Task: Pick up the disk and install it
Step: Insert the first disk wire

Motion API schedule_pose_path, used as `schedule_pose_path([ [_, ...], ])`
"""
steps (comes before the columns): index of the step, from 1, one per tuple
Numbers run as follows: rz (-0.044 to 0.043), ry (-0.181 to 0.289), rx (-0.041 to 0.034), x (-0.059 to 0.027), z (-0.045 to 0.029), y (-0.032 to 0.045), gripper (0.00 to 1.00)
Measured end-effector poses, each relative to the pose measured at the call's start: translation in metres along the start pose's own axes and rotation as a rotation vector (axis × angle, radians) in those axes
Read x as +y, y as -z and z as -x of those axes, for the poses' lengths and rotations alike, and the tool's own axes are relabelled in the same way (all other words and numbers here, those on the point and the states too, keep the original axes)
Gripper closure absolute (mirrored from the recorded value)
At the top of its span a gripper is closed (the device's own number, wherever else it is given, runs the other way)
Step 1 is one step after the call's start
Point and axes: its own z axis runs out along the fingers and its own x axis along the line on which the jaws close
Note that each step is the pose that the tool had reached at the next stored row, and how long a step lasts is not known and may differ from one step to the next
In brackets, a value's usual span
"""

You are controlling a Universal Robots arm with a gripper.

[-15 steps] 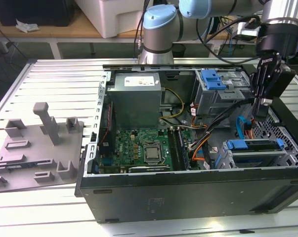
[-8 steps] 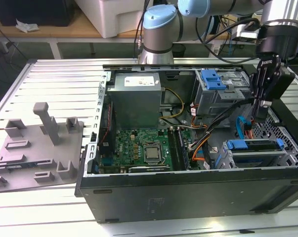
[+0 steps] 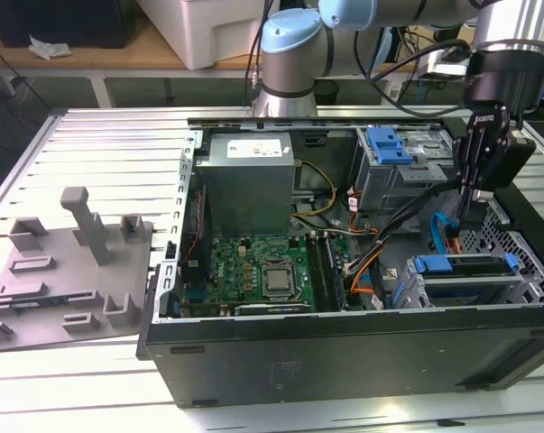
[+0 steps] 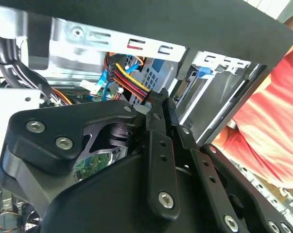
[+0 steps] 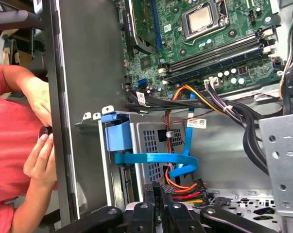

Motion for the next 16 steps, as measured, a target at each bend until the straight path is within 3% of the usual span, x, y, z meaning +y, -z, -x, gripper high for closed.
schedule_pose_path([
  [4, -0.0059, -0.004, -0.0076, 0.0012, -0.0063, -0.0003, 0.83],
  [8, -0.0137, -0.008, -0.0258, 0.0016, -0.0129, 0.0006, 0.83],
  [9, -0.0154, -0.009, -0.0320, 0.0016, -0.0137, 0.0004, 0.83],
  [10, -0.0181, -0.011, -0.0442, 0.0016, -0.0147, -0.0001, 0.83],
  [13, -0.0234, -0.014, -0.0715, 0.0015, -0.0168, -0.0014, 0.83],
  [16, -0.0271, -0.016, -0.0913, 0.0014, -0.0190, -0.0022, 0.83],
])
